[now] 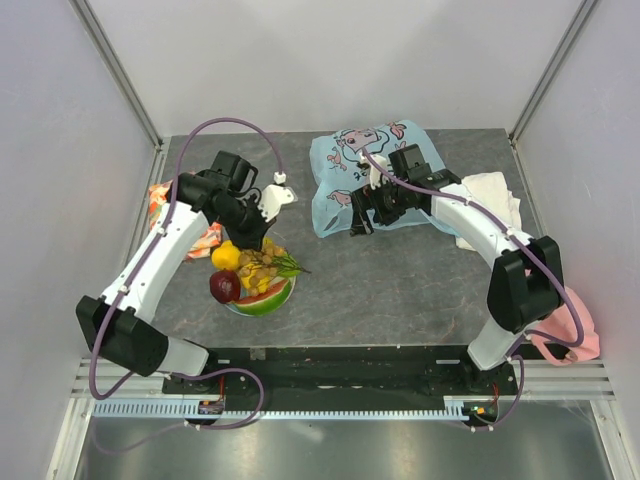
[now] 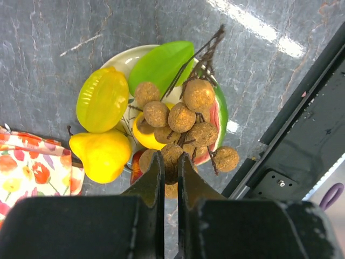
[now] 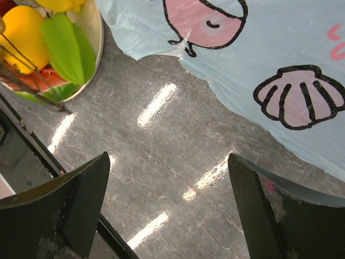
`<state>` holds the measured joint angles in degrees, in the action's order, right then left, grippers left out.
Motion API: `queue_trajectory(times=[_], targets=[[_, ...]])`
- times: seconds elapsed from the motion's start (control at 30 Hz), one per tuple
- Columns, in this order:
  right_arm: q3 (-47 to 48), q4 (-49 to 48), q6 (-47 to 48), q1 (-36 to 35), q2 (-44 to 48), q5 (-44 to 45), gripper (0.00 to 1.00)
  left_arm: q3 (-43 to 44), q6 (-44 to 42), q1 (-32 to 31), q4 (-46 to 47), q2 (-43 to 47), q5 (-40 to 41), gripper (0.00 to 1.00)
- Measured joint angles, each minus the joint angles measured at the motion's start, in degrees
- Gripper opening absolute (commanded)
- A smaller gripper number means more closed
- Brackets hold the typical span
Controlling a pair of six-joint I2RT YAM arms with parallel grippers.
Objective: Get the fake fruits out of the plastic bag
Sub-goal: Adjust the fake fruit on the plate.
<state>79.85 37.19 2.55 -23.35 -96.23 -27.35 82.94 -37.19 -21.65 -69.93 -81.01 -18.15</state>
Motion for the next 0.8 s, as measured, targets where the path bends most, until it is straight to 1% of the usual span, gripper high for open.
queue_trajectory(times=[0.3, 0.33, 0.37, 0.4, 0.47, 0.5, 0.57, 0.6, 0.67, 0.7, 0.77, 0.8], targets=[[0.33, -0.11, -0.48, 0.00, -2.23, -0.31, 0.98, 0.00, 0.72, 4.70, -1.07, 0.44, 0.15, 0.02], [0.33, -0.11, -0.52, 0.00, -2.23, -0.39, 0.98, 0.00, 0.98, 5.01, -1.01, 0.39, 0.28, 0.04], [0.37, -0.13, -0.63, 0.00, -2.23, -0.44, 0.98, 0.00, 1.22, 5.20, -0.87, 0.26, 0.42, 0.09], [0.44, -0.13, -0.68, 0.00, -2.23, -0.44, 0.98, 0.00, 1.40, 5.29, -0.68, 0.11, 0.59, 0.19], [0.57, -0.22, -0.83, 0.00, -2.23, -0.46, 0.98, 0.00, 1.86, 5.46, -0.15, -0.52, 1.14, 0.32], [0.66, -0.22, -0.85, 0.00, -2.23, -0.48, 0.98, 0.00, 2.16, 5.46, 0.00, -1.05, 1.53, 0.42], [0.72, -0.31, -0.85, 0.02, -2.23, -0.46, 0.98, 0.02, 2.67, 5.46, 0.24, -2.21, 2.03, 0.50], [0.76, -0.33, -0.85, 0.07, -2.23, -0.44, 0.98, 0.07, 3.10, 5.46, 0.26, -2.95, 2.69, 0.59], [0.76, -0.33, -0.85, 0.17, -2.23, -0.39, 0.98, 0.22, 3.43, 5.46, 0.57, -4.22, 3.39, 0.64], [0.76, -0.33, -0.85, 0.26, -2.23, -0.28, 0.98, 0.28, 3.80, 5.46, 0.72, -4.63, 3.78, 0.74], [0.76, -0.33, -0.81, 0.52, -2.23, -0.02, 0.98, 0.52, 4.31, 5.46, 1.11, -4.96, 4.68, 0.82], [0.81, -0.28, -0.81, 0.63, -2.23, 0.26, 0.98, 0.83, 4.66, 5.46, 1.20, -4.96, 5.01, 0.97]])
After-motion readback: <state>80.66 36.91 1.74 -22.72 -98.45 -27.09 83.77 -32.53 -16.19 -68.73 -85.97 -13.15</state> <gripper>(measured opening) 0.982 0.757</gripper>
